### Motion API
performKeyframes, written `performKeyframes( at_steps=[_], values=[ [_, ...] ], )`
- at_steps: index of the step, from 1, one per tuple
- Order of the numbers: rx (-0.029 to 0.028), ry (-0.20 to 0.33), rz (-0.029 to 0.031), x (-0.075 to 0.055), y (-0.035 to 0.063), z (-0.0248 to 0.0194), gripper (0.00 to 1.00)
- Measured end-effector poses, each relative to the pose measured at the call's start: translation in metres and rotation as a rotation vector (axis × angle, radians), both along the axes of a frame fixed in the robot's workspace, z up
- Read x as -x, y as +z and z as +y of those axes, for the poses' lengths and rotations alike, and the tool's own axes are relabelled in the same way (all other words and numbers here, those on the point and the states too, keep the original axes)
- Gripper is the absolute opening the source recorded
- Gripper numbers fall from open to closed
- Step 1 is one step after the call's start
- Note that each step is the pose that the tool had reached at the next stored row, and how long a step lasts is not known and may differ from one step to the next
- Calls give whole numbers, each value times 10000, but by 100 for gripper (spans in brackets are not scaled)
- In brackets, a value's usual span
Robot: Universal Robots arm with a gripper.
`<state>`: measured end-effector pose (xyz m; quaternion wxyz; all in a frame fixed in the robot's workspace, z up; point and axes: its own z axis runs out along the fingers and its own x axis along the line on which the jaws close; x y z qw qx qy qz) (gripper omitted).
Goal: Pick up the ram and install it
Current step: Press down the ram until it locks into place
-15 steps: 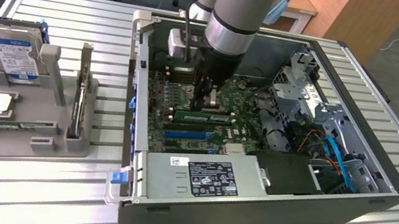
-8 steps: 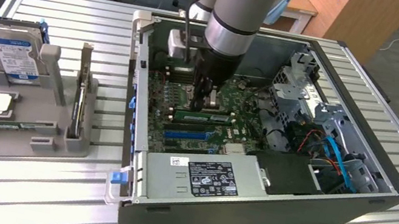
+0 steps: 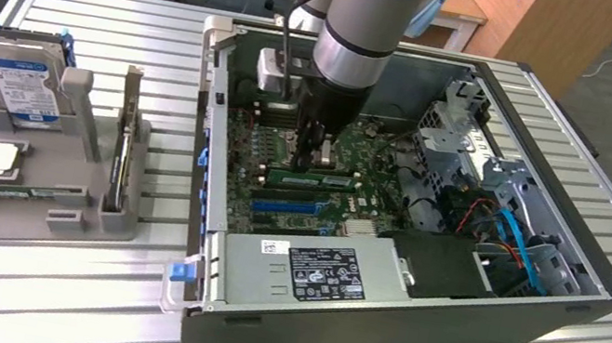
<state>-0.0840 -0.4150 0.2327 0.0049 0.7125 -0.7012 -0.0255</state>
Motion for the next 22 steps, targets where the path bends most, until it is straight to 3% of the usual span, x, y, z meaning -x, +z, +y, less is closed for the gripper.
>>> performKeyframes(
  at_steps=[22],
  values=[
    [-2,0,-1,0,-70,0,11]
  ],
)
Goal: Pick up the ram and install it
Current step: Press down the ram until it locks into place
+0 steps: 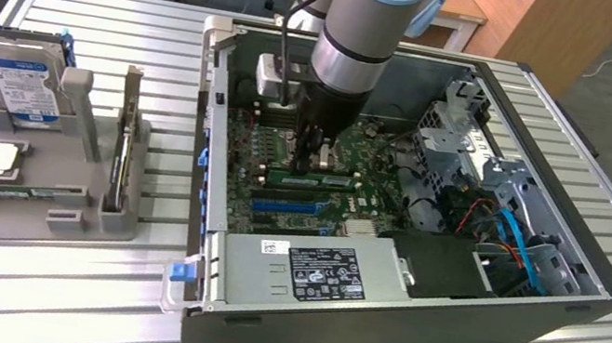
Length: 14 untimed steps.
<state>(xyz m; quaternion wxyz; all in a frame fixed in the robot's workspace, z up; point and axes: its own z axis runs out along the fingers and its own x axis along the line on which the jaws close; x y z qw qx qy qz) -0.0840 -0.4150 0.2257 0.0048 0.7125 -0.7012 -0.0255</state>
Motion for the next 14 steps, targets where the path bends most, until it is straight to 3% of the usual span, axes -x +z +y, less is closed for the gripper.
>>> performKeyframes(
  at_steps=[14],
  values=[
    [-5,0,-1,0,-19,0,11]
  ],
)
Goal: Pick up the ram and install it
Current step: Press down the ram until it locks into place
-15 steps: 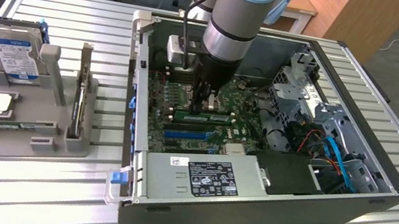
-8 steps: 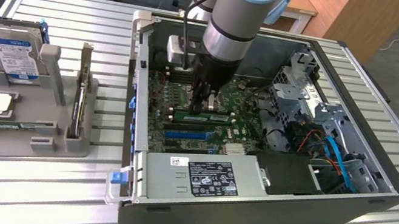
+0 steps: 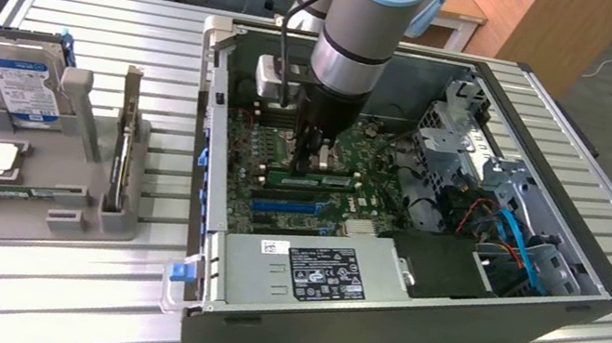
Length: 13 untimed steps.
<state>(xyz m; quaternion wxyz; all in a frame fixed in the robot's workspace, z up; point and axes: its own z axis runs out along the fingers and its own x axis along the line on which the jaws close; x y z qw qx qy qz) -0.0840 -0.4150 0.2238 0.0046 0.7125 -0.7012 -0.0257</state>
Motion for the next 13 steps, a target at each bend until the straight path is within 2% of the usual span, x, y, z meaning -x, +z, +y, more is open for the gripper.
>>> performKeyframes(
  at_steps=[13],
  values=[
    [-1,0,0,0,-15,0,11]
  ],
)
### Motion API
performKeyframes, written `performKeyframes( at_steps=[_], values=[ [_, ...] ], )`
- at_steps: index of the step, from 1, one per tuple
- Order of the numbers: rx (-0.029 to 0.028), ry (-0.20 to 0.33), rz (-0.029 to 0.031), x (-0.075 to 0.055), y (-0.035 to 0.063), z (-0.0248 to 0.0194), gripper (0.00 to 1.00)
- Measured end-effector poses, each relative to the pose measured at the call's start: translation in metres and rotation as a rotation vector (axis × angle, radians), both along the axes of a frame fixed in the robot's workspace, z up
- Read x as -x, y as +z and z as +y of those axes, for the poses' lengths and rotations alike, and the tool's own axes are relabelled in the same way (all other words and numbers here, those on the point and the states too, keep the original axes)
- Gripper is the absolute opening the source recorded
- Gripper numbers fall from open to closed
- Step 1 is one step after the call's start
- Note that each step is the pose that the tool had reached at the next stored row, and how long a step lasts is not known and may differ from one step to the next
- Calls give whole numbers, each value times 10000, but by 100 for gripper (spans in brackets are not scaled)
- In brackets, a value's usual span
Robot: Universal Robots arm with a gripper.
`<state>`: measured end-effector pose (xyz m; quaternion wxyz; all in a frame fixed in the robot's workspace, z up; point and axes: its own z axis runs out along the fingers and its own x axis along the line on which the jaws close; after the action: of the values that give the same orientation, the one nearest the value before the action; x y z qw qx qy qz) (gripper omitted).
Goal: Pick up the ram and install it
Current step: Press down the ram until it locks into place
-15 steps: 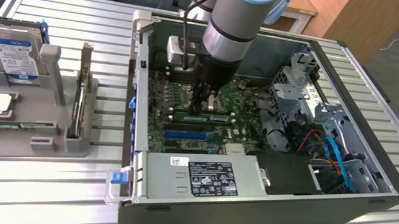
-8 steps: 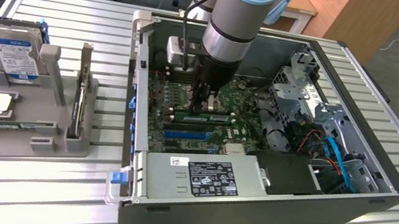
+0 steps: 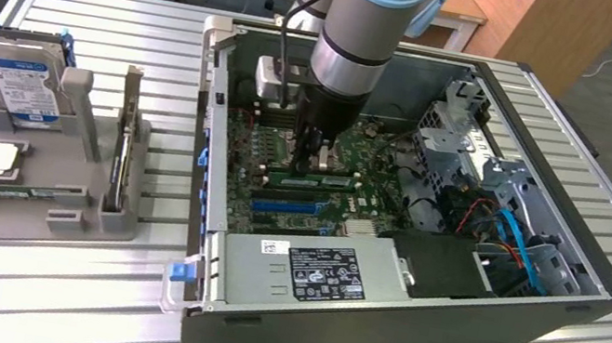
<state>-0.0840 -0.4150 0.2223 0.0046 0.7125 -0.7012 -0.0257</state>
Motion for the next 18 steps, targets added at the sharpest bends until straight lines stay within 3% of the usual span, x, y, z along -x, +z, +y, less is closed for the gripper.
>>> performKeyframes(
  at_steps=[8,18],
  values=[
    [-8,1,-9,-2,8,2,11],
    [0,0,0,0,173,0,11]
  ],
)
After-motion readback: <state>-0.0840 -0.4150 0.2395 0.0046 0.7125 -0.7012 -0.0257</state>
